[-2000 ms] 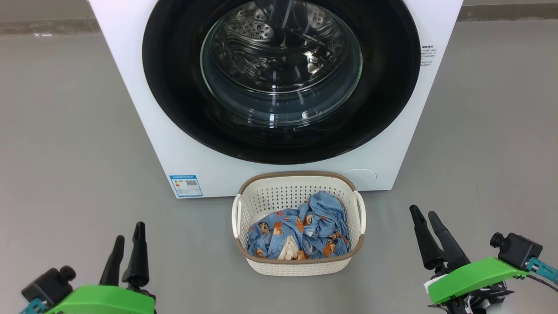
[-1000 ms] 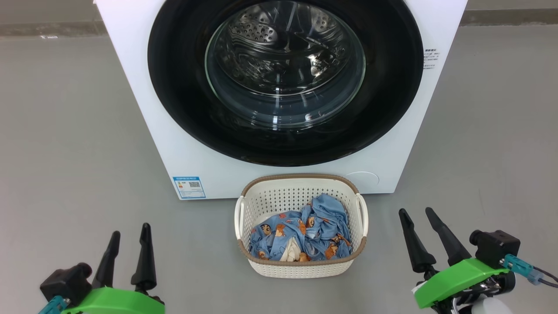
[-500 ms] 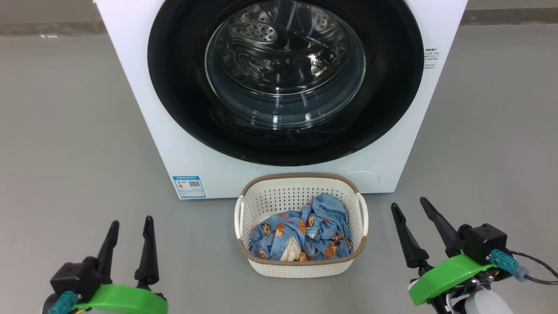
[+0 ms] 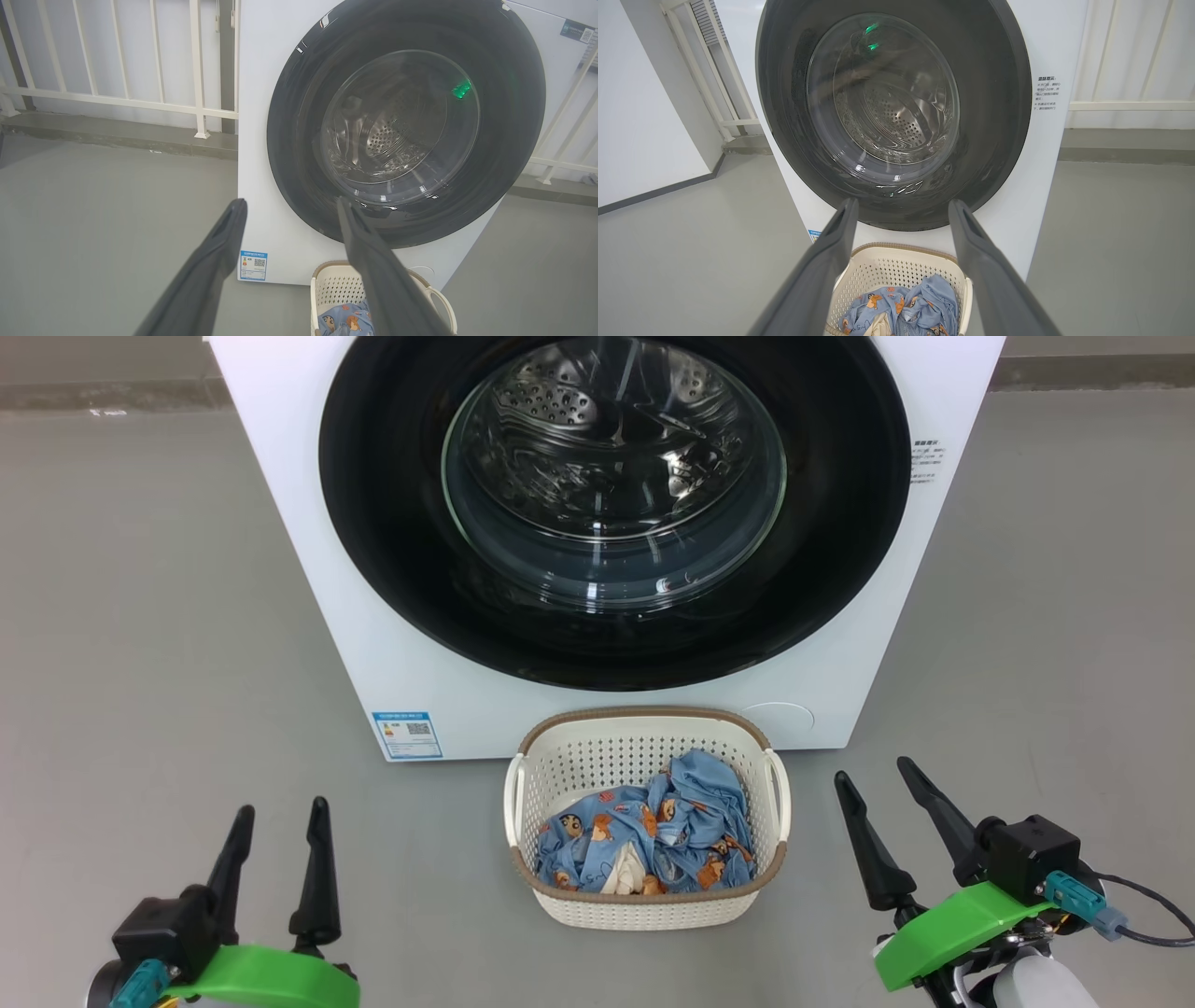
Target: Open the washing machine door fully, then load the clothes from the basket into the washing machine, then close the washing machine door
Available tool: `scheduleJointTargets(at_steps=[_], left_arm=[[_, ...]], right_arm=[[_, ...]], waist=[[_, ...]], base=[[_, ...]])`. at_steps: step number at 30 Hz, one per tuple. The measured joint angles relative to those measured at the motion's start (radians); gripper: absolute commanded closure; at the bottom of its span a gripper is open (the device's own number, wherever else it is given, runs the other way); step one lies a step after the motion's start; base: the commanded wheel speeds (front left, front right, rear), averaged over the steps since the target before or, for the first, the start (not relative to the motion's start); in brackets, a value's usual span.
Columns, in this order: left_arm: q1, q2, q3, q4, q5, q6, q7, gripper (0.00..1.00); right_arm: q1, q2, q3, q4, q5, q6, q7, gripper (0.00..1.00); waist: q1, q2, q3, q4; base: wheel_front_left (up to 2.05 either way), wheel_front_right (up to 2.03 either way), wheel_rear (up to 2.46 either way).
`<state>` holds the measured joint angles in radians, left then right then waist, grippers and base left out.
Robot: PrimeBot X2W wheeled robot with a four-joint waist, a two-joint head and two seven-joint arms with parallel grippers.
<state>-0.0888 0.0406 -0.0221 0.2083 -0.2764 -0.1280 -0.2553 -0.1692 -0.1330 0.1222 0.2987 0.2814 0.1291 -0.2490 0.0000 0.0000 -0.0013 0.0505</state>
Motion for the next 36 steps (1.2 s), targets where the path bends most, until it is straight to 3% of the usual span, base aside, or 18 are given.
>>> scheduleJointTargets(at_steps=[27,36], left_arm=[[-0.003,-0.001,0.008,0.0,0.007,0.0,0.0,0.0],[-0.003,-0.002,0.019,0.002,0.01,0.0,0.0,0.0]], right_arm=[[0.0,-0.003,0.005,-0.001,0.002,0.0,0.0,0.0],[-0.008,-0.003,0.007,-0.001,0.002,0.0,0.0,0.0]], waist=[[0.0,0.0001,0.003,0.0],[0.0,0.0,0.01,-0.001]], base=[[0.0,0.0,0.0],[0.42,0.42,-0.84]])
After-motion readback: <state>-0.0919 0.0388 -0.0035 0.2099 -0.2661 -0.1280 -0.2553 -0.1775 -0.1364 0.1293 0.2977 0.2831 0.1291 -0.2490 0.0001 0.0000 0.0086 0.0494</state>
